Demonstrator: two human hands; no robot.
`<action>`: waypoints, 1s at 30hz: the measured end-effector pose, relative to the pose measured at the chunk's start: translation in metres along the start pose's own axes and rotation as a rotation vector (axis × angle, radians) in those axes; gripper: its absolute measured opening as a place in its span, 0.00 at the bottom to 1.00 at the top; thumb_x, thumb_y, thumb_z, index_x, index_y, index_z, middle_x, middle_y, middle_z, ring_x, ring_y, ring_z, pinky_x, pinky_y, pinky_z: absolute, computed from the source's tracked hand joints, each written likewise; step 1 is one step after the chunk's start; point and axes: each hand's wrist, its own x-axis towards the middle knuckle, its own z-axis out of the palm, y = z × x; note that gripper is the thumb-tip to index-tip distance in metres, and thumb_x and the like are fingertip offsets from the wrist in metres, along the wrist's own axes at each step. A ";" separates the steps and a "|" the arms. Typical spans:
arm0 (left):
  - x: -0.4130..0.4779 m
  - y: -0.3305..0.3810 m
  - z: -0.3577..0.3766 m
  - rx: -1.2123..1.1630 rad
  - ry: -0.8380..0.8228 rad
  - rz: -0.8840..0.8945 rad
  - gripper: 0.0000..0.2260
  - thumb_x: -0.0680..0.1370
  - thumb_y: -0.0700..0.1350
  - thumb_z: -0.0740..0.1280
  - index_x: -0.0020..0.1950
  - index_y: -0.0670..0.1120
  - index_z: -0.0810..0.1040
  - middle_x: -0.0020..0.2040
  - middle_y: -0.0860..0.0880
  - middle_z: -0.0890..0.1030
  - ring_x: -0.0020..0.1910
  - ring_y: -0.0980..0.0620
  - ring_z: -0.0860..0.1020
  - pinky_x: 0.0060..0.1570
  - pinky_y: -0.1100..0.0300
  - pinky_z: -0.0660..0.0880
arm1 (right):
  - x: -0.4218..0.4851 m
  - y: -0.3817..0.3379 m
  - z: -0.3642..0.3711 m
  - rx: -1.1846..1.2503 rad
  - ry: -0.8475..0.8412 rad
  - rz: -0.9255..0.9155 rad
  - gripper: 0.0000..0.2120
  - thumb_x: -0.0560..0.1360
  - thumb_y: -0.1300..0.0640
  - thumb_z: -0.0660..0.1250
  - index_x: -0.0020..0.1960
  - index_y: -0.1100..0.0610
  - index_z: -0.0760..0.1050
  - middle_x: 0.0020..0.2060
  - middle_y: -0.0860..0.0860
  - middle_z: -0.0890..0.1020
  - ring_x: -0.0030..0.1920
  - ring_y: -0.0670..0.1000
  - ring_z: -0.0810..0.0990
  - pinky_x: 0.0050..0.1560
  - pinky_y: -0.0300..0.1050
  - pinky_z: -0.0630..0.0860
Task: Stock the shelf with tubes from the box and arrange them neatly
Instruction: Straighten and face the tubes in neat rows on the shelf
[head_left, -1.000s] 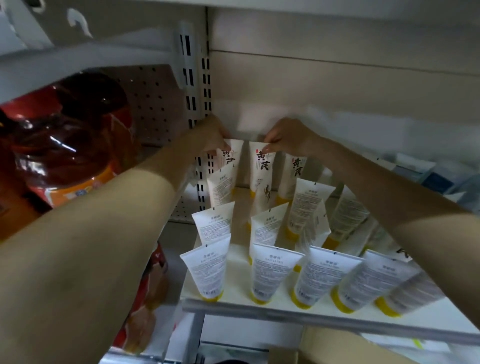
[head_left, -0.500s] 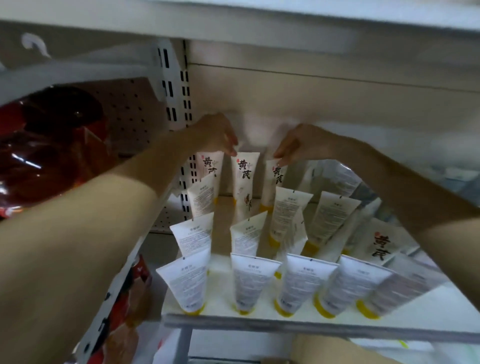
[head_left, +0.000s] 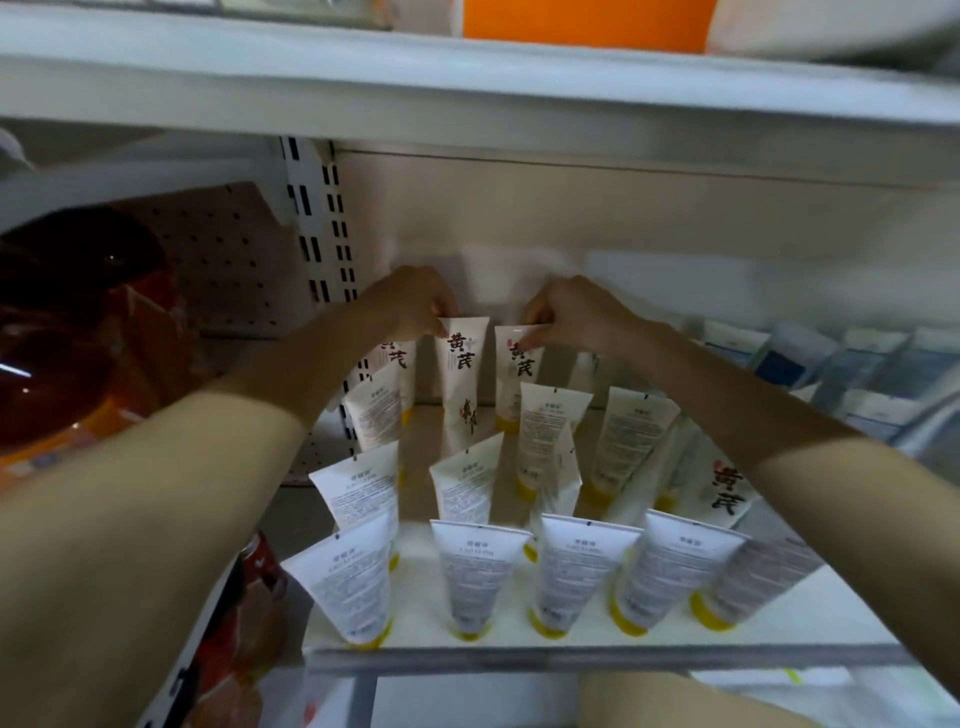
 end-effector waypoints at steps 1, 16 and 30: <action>0.000 0.000 0.000 0.000 -0.002 0.001 0.09 0.72 0.38 0.72 0.51 0.46 0.83 0.52 0.48 0.81 0.53 0.49 0.77 0.54 0.56 0.72 | -0.001 0.000 0.000 0.003 0.002 0.004 0.09 0.69 0.52 0.74 0.47 0.53 0.83 0.36 0.44 0.80 0.37 0.41 0.76 0.34 0.34 0.66; 0.000 0.007 -0.003 0.045 0.028 0.021 0.13 0.70 0.45 0.74 0.54 0.50 0.81 0.54 0.50 0.80 0.52 0.49 0.77 0.53 0.54 0.73 | -0.016 0.011 -0.032 0.149 -0.023 0.039 0.14 0.69 0.54 0.75 0.52 0.58 0.82 0.45 0.49 0.83 0.45 0.44 0.79 0.48 0.32 0.73; 0.010 0.050 0.003 0.075 -0.081 0.123 0.11 0.72 0.48 0.73 0.53 0.47 0.82 0.53 0.50 0.81 0.51 0.51 0.78 0.53 0.55 0.75 | -0.029 0.045 -0.040 0.073 -0.128 0.037 0.12 0.66 0.53 0.77 0.47 0.54 0.83 0.43 0.45 0.83 0.42 0.39 0.77 0.44 0.35 0.70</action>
